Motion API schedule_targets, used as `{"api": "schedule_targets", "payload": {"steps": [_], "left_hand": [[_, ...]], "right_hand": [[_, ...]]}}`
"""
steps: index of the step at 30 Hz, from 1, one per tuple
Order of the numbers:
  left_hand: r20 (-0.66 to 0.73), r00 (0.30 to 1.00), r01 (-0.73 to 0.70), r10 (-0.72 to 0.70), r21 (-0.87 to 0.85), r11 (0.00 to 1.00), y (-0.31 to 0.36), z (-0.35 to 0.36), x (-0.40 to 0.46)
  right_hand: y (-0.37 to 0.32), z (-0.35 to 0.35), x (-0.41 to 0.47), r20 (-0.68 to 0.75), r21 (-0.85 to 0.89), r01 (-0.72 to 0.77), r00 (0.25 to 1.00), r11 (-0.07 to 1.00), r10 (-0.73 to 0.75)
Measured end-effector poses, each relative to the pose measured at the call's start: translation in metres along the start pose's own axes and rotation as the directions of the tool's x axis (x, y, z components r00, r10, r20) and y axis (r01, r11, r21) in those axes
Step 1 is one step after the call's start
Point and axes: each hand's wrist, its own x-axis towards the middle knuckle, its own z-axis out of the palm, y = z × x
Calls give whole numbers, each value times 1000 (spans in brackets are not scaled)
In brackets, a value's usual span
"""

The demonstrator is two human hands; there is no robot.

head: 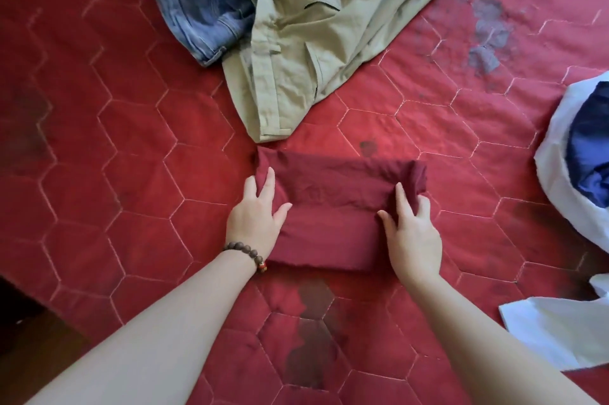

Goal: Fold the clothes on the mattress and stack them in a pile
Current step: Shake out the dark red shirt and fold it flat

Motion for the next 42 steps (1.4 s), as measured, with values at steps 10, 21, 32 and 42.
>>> {"api": "schedule_targets", "payload": {"steps": [10, 21, 32, 42], "left_hand": [[-156, 930, 333, -334, -37, 942, -172, -46, -41], [-468, 750, 514, -467, -30, 857, -225, -60, -30], [-266, 950, 226, -164, 220, 949, -214, -23, -7], [-199, 951, 272, -235, 181, 945, -211, -31, -4]], "right_hand": [[-168, 65, -21, 51, -24, 443, 896, 896, -441], [-258, 75, 15, -210, -174, 672, 688, 719, -694], [-283, 129, 4, 154, -197, 856, 509, 479, -847], [-258, 111, 28, 168, -207, 818, 570, 536, -804]]}}
